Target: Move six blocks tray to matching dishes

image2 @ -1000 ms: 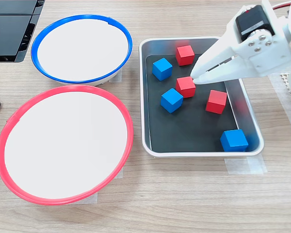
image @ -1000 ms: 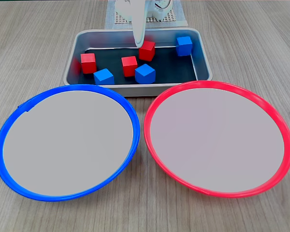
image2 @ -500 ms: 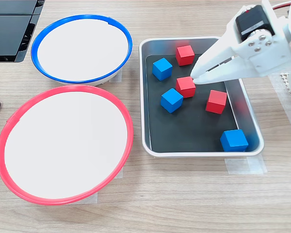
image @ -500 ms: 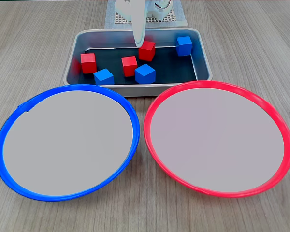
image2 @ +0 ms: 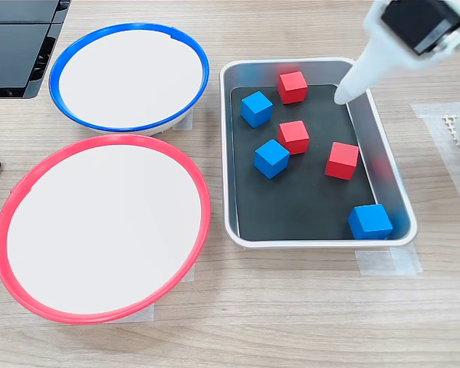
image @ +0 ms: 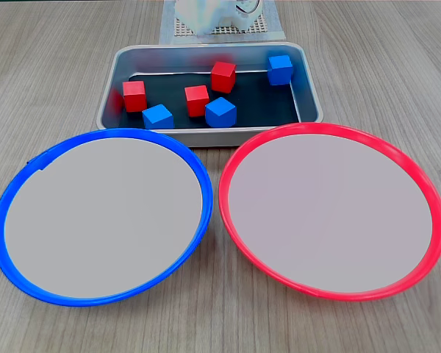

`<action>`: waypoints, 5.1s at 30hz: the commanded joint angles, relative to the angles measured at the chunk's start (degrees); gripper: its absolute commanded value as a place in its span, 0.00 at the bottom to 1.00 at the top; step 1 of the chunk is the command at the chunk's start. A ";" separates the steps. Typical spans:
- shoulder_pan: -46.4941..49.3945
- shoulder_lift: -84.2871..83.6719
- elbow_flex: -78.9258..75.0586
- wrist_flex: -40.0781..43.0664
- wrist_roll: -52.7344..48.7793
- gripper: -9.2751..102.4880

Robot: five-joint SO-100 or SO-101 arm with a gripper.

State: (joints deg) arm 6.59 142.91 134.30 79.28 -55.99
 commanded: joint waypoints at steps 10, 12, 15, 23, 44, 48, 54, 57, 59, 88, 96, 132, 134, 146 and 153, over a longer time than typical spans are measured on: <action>3.87 -21.01 4.22 -12.39 -40.34 0.30; 2.64 -22.24 6.15 -16.61 -36.83 0.30; 1.23 -23.47 6.42 -17.67 -33.75 0.30; -1.41 -27.16 4.83 -20.39 -31.82 0.29; -1.49 -28.39 -4.39 -7.91 -34.80 0.08; -7.21 -31.38 -21.53 3.78 -17.23 0.08; -16.35 -46.05 -50.19 -9.49 15.73 0.08; -17.49 -53.44 -48.25 -24.26 16.26 0.08; -16.88 -57.22 -46.93 -29.71 14.41 0.09; 7.21 -41.57 -21.09 -8.00 -57.66 0.26; 5.71 -46.05 -17.84 -12.66 -57.04 0.25; -15.73 -70.05 -57.66 -20.57 8.79 0.29; -15.64 -68.99 -56.95 -20.57 8.79 0.25; -1.23 -34.28 -25.58 -1.58 -6.42 0.20; 0.35 -35.77 -14.85 -13.54 -2.55 0.30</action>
State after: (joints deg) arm 7.82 107.14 119.18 68.38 -60.82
